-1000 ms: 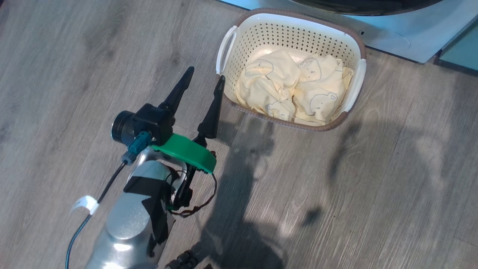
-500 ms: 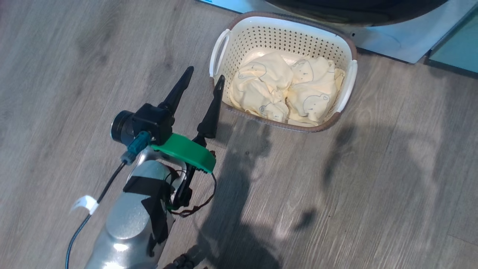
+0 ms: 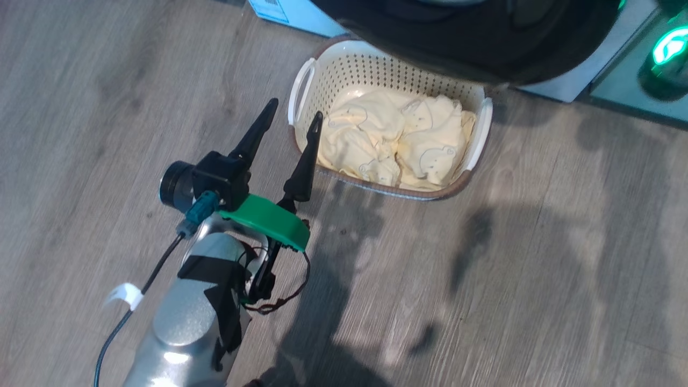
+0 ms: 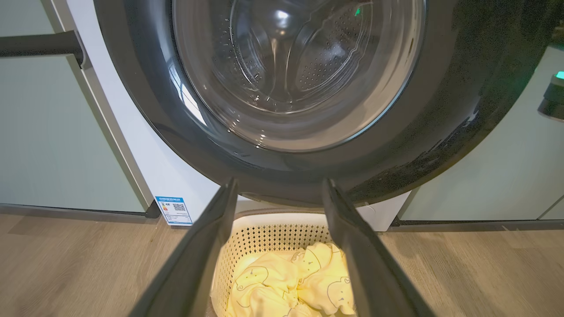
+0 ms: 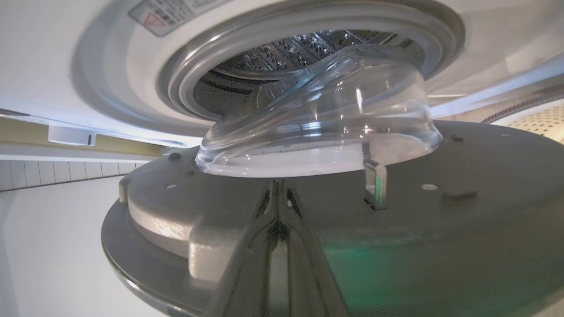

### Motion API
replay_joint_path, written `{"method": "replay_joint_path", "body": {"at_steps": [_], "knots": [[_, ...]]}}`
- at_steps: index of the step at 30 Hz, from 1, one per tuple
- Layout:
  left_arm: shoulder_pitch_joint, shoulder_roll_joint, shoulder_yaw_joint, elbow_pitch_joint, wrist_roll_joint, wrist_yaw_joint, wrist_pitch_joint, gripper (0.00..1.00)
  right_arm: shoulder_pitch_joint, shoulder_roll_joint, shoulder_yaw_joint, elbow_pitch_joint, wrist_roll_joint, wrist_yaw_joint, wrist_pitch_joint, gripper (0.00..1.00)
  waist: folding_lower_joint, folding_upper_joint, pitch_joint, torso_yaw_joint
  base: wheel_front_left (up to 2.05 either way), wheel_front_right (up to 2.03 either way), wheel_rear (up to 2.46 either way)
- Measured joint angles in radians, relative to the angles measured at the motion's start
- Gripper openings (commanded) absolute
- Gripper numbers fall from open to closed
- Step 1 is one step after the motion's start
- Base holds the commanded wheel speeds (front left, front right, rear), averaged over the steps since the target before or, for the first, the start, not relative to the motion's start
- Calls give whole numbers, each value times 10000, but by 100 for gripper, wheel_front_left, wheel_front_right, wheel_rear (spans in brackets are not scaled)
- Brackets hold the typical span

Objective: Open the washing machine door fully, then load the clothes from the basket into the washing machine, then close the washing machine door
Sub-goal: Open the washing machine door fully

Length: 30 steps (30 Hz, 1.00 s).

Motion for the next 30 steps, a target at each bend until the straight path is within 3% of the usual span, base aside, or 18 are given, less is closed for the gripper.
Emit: {"method": "replay_joint_path", "body": {"at_steps": [15,30], "knots": [[639,6,-35,238,213,-167,0,100,2332,717,454,-1244,430,0,447,0,-1,0,-1175,-105,0,0,0],[1710,33,-33,635,395,-339,2,100,4221,911,1636,-1904,1421,0,656,0,-1,0,-2656,-50,0,0,0]]}}
